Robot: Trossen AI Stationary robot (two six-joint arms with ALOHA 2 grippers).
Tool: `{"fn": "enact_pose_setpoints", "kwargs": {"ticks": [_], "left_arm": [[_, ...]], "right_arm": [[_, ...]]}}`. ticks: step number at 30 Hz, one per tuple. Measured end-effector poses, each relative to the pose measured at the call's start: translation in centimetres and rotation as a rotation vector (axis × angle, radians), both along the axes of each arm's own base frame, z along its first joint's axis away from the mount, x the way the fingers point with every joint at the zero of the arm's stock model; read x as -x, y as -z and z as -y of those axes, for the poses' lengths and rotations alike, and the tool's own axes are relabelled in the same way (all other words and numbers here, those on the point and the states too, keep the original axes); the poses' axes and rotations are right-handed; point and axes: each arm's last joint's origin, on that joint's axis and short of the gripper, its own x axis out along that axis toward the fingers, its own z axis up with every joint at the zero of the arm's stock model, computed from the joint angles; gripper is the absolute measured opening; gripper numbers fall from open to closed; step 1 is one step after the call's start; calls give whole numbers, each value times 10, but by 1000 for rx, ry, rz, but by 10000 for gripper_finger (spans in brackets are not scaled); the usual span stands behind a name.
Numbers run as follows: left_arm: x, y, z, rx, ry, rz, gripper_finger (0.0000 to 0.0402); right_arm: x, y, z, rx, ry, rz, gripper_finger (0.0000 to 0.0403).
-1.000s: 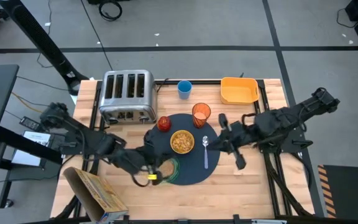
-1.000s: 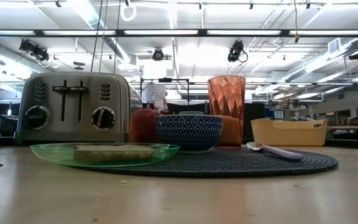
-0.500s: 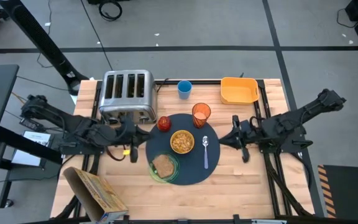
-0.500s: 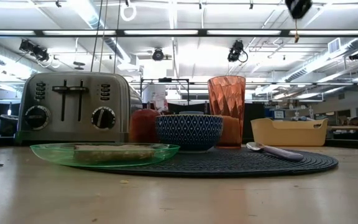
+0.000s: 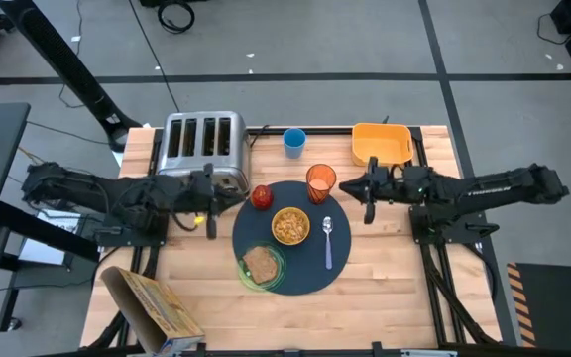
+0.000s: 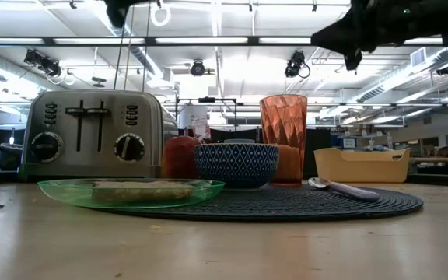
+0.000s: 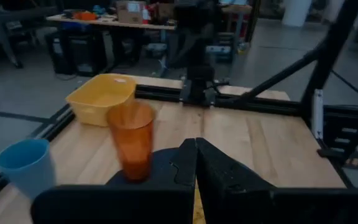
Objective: Arrange a breakfast setting
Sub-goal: Return to Home Position
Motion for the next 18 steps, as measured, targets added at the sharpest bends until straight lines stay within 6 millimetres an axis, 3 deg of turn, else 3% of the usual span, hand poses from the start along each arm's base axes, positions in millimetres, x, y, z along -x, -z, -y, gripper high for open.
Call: {"fn": "enact_pose_setpoints", "kwargs": {"ticks": [6, 12, 18], "left_arm": [[41, 14, -12, 11, 0, 98, 16], [75, 34, -14, 12, 119, 184, 16], [92, 60, -16, -22, 133, 251, 16]], "right_arm": [[15, -14, 3, 107, -6, 72, 34], [29, -22, -1, 169, -103, 135, 34], [39, 4, -2, 103, -206, 126, 34]]}}
